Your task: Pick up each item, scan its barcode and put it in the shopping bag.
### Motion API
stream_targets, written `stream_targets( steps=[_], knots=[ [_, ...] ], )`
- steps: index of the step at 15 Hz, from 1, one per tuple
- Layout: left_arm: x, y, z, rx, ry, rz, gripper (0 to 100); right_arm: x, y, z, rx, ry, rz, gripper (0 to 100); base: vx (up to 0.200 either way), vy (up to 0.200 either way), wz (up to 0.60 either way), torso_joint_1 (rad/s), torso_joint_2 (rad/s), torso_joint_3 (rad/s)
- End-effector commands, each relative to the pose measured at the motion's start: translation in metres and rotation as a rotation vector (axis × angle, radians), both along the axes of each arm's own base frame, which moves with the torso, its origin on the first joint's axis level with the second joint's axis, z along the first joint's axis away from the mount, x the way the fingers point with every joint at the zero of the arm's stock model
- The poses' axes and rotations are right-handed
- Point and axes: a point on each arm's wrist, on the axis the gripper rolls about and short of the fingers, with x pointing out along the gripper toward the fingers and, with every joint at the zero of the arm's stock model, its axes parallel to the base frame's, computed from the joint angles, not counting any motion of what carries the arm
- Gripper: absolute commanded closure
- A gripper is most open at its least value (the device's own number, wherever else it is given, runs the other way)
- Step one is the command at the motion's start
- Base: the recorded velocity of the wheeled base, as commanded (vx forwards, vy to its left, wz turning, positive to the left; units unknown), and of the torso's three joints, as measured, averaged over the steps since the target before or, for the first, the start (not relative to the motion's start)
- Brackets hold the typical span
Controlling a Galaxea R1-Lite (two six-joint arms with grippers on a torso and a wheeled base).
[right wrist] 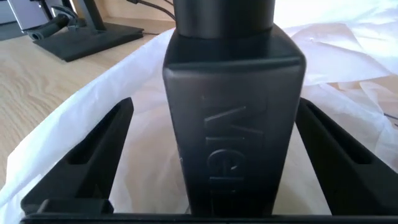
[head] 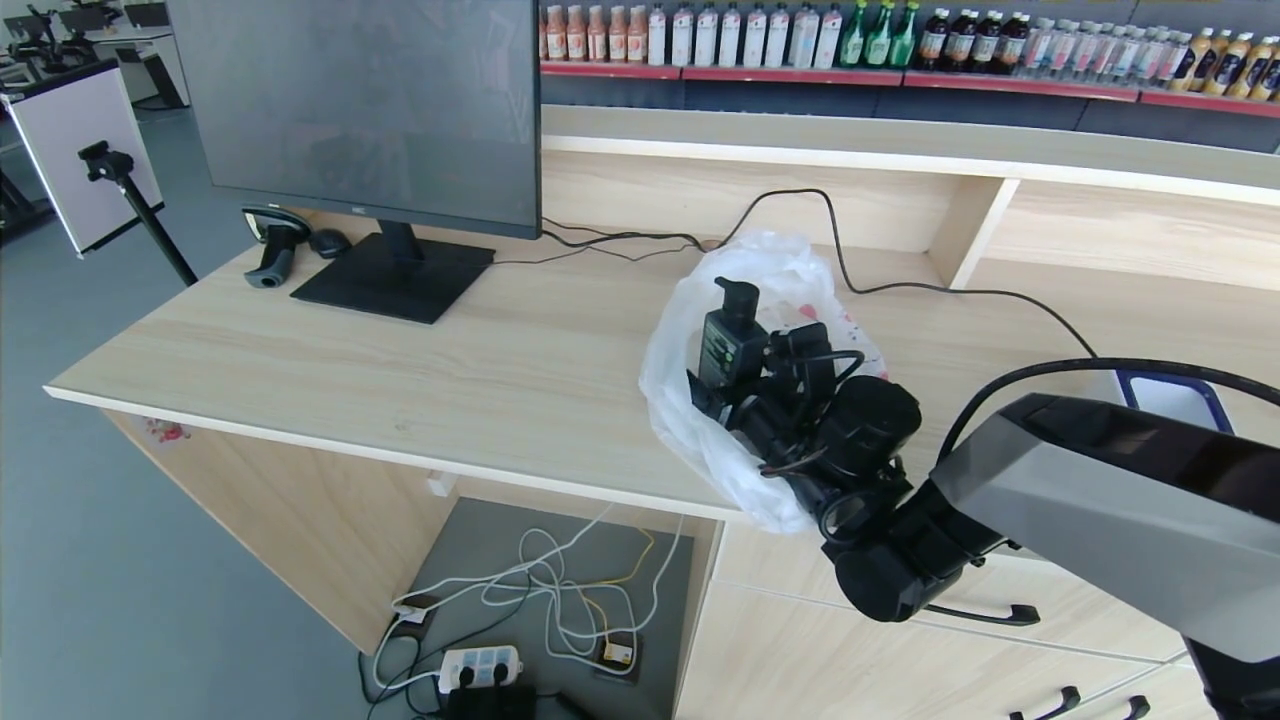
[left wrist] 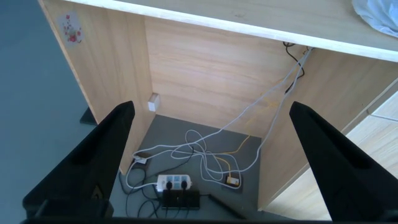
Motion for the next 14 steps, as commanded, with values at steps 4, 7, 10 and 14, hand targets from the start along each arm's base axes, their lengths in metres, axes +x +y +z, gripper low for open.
stream_targets(
  steps=[4,7,10,14],
  knots=[
    [0.000,0.000,0.000,-0.001,0.001,0.002,0,-0.002,-0.001,0.002,0.001,-0.001,-0.005,0,0.000,0.000,0.00,0.000,0.00,0.000],
    [0.000,0.000,0.000,-0.001,0.001,0.000,0,-0.004,-0.005,0.010,0.009,-0.013,-0.012,0,0.000,0.000,0.00,0.000,0.00,0.000],
    [0.000,0.000,0.000,-0.001,0.000,0.000,0,-0.011,-0.008,0.032,0.028,-0.060,-0.013,0,0.000,0.000,0.00,0.000,0.00,0.000],
    [0.000,0.000,0.000,0.001,0.000,0.000,0,-0.029,-0.013,0.050,0.028,-0.075,-0.004,0,0.000,0.000,0.00,0.000,0.00,0.000]
  ],
)
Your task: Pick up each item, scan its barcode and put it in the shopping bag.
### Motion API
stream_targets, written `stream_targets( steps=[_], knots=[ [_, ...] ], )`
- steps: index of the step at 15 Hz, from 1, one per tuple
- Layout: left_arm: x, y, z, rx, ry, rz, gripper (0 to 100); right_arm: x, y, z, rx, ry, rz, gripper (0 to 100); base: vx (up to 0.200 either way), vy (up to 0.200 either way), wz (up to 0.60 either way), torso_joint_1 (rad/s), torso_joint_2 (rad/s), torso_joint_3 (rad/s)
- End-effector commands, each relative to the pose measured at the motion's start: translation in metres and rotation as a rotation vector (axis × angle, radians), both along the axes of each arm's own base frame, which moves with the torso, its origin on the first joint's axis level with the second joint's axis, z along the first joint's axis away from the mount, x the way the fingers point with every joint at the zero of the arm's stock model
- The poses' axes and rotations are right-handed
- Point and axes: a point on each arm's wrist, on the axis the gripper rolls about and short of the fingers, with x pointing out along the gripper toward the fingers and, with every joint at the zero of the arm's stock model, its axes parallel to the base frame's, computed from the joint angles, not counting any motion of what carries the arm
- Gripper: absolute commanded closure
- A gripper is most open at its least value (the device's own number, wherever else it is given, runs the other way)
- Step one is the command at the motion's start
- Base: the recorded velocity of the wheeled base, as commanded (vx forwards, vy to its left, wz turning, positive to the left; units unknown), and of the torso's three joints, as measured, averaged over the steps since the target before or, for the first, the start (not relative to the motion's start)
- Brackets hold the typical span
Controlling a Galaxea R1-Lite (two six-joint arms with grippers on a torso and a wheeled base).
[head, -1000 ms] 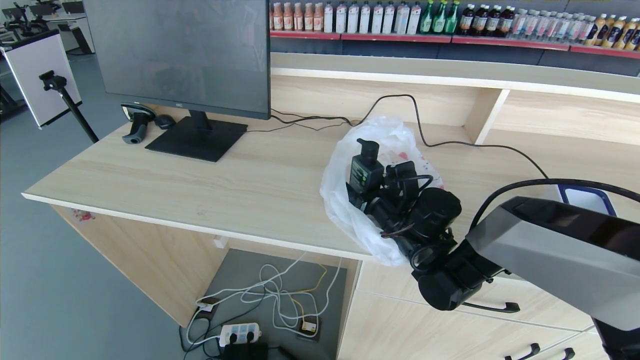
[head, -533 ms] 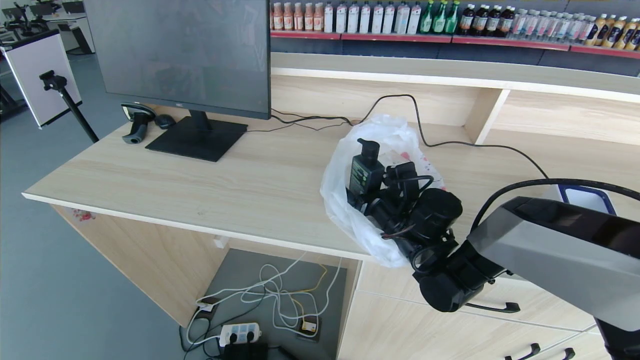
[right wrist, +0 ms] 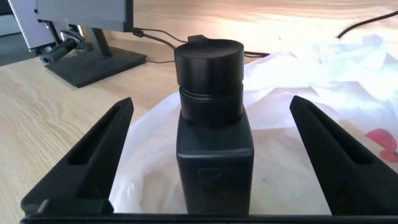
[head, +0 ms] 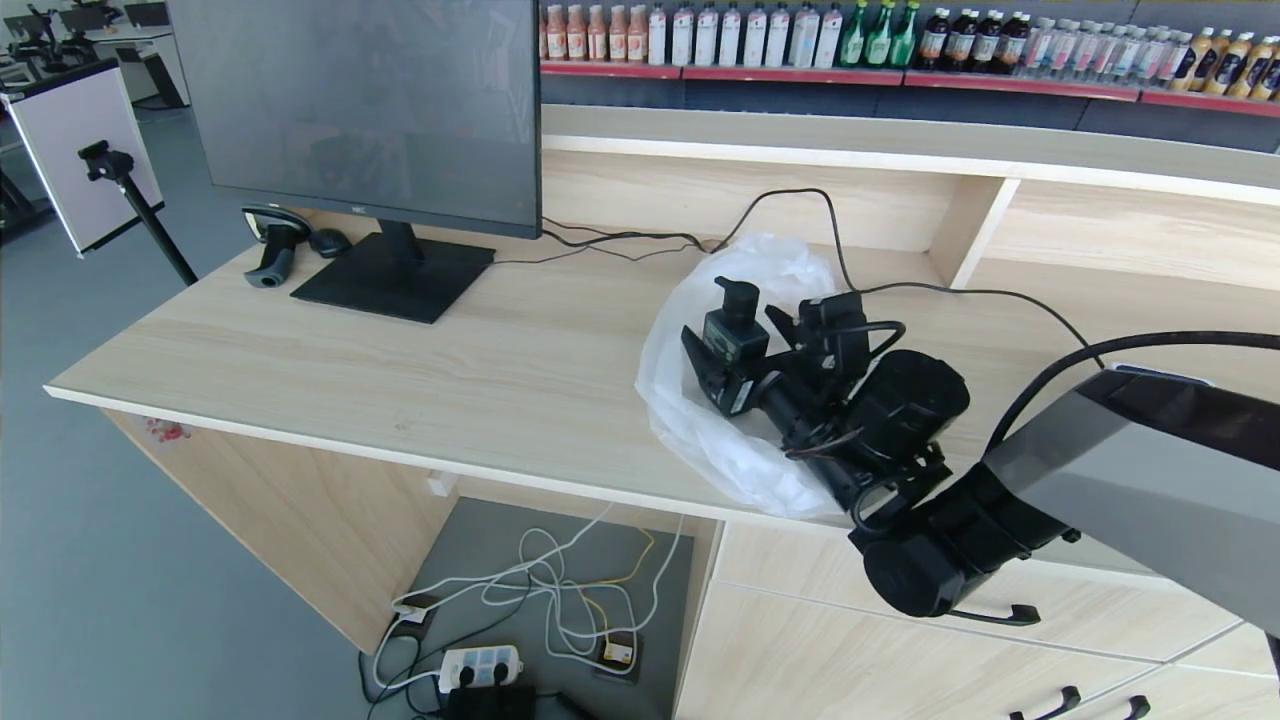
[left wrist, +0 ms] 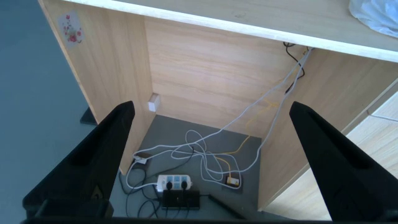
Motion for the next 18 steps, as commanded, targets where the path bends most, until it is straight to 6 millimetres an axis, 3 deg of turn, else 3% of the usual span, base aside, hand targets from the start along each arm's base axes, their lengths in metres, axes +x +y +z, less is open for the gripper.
stream_targets(
  steps=[1,9,11,14,18],
  knots=[
    [0.000,0.000,0.000,0.000,0.001,0.000,0,-0.014,-0.002,0.018,0.014,-0.030,0.013,0,0.000,0.000,0.00,0.000,0.00,0.000],
    [0.000,0.000,0.000,-0.002,0.001,0.000,0,-0.061,-0.012,0.053,0.035,-0.055,0.059,0,0.000,0.000,0.00,0.000,0.00,0.000],
    [0.000,0.000,0.000,-0.002,0.001,0.000,0,-0.070,-0.015,0.055,0.032,-0.050,0.066,0,0.000,0.000,0.00,0.000,0.00,0.000],
    [0.000,0.000,0.000,0.000,0.001,0.001,0,-0.090,-0.003,0.055,0.027,-0.036,0.130,0,0.000,0.000,0.00,0.000,0.00,0.000],
    [0.000,0.000,0.000,-0.003,0.001,0.000,0,-0.106,-0.021,0.059,0.017,-0.025,0.115,0,0.000,0.000,0.00,0.000,0.00,0.000]
  ],
)
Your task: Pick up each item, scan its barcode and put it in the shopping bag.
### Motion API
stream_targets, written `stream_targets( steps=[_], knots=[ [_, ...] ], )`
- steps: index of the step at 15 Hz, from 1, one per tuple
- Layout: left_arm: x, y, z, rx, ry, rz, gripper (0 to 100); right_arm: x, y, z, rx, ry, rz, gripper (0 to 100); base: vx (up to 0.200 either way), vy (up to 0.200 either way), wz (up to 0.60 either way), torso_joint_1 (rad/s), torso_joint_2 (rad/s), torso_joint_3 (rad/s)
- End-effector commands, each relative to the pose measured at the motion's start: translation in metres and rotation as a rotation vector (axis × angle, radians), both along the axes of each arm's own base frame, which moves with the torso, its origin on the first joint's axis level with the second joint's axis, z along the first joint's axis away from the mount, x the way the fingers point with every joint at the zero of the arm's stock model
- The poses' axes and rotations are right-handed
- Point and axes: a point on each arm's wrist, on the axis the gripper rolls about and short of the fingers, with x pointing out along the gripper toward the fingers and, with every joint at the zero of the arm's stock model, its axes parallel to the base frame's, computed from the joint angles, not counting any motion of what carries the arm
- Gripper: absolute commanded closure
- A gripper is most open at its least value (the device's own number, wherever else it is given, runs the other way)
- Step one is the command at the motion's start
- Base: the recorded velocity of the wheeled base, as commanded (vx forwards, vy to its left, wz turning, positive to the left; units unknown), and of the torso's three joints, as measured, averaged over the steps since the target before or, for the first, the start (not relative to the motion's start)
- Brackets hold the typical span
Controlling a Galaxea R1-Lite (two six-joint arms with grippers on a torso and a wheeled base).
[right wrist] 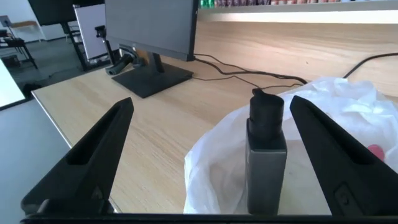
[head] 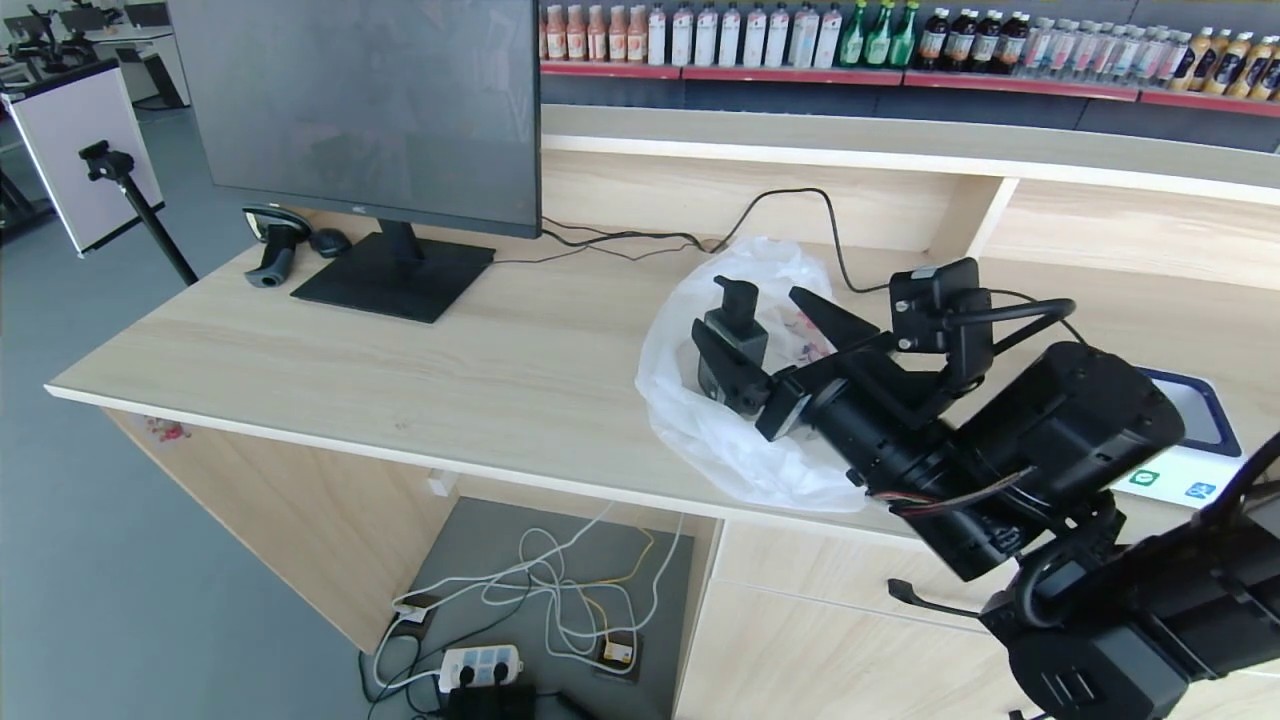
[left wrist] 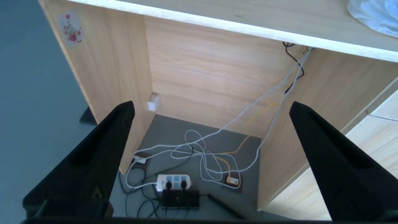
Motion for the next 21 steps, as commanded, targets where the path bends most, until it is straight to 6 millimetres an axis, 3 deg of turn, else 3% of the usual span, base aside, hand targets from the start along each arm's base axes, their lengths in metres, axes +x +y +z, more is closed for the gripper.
stream_targets(
  steps=[1,7,13,19,21],
  knots=[
    [0.000,0.000,0.000,0.001,0.000,0.001,0,-0.012,-0.016,0.012,0.016,-0.021,-0.017,0,0.000,0.000,0.00,0.000,0.00,0.000],
    [0.000,0.000,0.000,-0.001,0.000,0.001,0,-0.041,-0.048,0.024,0.025,-0.037,-0.050,0,0.000,0.000,0.00,0.000,0.00,0.000],
    [0.000,0.000,0.000,-0.001,0.000,0.000,0,-0.040,-0.057,0.029,0.035,-0.053,-0.079,0,0.000,0.000,0.00,0.000,0.00,0.000],
    [0.000,0.000,0.000,-0.001,0.000,0.001,0,-0.035,-0.071,0.032,0.040,-0.060,-0.136,0,-0.200,0.000,0.00,0.004,0.00,0.003],
    [0.000,0.000,0.000,0.001,0.002,0.000,0,-0.034,-0.073,0.030,0.035,-0.053,-0.144,0,0.000,0.000,0.00,0.000,0.00,0.000]
  ],
)
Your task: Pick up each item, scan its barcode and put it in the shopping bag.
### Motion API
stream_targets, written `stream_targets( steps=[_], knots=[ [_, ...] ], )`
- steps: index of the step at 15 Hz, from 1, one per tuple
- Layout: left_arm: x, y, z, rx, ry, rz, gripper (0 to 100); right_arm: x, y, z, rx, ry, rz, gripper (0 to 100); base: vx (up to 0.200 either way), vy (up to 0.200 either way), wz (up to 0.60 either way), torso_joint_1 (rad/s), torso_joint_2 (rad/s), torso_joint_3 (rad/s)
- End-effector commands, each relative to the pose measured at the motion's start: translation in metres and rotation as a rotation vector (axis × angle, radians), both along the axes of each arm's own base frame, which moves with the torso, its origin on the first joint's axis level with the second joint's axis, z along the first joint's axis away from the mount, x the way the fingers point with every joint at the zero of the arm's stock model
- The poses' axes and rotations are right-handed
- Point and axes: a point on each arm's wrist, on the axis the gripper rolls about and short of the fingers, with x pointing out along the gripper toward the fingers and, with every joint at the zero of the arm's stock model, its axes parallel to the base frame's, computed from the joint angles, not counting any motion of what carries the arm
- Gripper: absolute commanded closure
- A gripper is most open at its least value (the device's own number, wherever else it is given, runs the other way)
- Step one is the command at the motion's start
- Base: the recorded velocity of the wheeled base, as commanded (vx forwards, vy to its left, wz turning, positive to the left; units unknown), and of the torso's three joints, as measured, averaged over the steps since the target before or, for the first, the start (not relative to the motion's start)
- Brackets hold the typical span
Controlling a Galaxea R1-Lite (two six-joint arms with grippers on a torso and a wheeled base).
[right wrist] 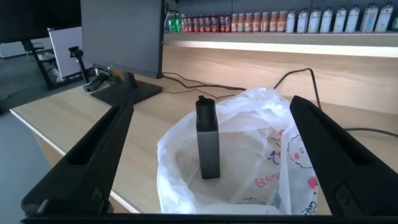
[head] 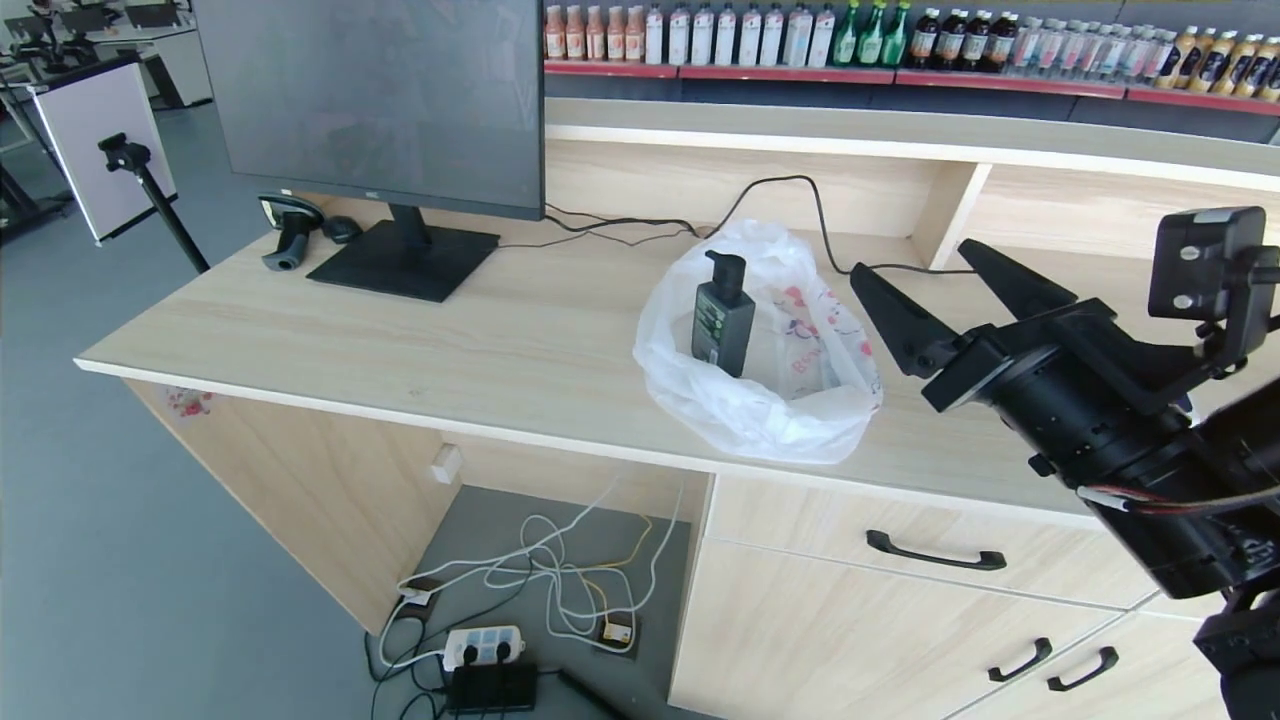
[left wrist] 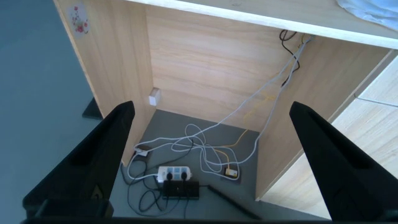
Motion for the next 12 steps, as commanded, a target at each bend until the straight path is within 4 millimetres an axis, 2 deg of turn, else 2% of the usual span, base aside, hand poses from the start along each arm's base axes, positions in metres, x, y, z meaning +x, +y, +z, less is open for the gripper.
stream_targets(
  steps=[1,4,12],
  knots=[
    [0.000,0.000,0.000,-0.001,0.000,0.001,0,0.002,-0.002,-0.002,-0.004,0.008,-0.009,0,0.000,0.000,0.00,0.000,0.00,0.000],
    [0.000,0.000,0.000,-0.001,0.002,0.001,0,0.008,-0.009,-0.001,-0.002,0.002,-0.047,0,0.000,0.000,-0.60,-0.002,0.00,0.009],
    [0.000,0.000,0.000,0.001,0.002,0.000,0,0.010,-0.019,-0.004,-0.008,0.013,-0.082,0,0.000,0.000,-0.60,0.008,0.00,0.003]
  ],
)
